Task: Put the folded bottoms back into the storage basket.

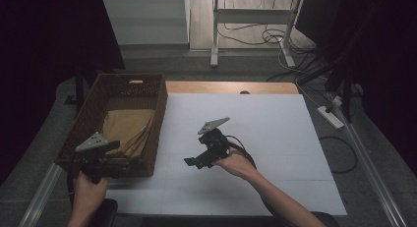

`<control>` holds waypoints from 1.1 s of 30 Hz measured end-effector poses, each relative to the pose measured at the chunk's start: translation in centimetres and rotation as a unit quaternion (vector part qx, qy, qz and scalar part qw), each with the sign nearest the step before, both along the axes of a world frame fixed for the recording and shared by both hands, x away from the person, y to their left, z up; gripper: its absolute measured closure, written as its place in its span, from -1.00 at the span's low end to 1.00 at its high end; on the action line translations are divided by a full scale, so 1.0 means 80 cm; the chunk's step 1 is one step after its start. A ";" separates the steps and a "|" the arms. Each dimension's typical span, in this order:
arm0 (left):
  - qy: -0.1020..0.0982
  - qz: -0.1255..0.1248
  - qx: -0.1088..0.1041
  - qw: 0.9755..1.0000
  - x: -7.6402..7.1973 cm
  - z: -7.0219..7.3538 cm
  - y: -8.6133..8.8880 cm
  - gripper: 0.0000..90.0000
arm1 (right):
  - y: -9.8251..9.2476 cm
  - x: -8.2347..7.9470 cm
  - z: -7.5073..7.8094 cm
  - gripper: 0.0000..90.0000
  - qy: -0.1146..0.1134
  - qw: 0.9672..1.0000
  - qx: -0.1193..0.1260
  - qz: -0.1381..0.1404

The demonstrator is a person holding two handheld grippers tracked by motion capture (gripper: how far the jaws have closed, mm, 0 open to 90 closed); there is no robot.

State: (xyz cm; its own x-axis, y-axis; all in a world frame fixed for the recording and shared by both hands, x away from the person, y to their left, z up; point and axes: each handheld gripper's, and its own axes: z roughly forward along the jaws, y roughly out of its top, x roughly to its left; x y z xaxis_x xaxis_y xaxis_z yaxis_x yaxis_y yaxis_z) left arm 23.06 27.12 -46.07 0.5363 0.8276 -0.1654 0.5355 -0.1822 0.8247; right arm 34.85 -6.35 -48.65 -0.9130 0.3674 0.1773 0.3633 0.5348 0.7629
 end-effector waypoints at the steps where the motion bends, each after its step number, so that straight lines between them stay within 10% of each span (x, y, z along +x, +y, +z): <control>1: 0.000 0.000 0.001 1.000 -0.002 -0.001 0.000 -1.00 | -0.003 0.000 -0.001 -0.96 -0.001 1.000 -0.001 -0.001; 33: -0.019 0.006 0.020 1.000 -0.058 -0.041 0.009 -1.00 | -0.071 -0.013 0.006 -0.97 -0.019 0.999 0.013 -0.045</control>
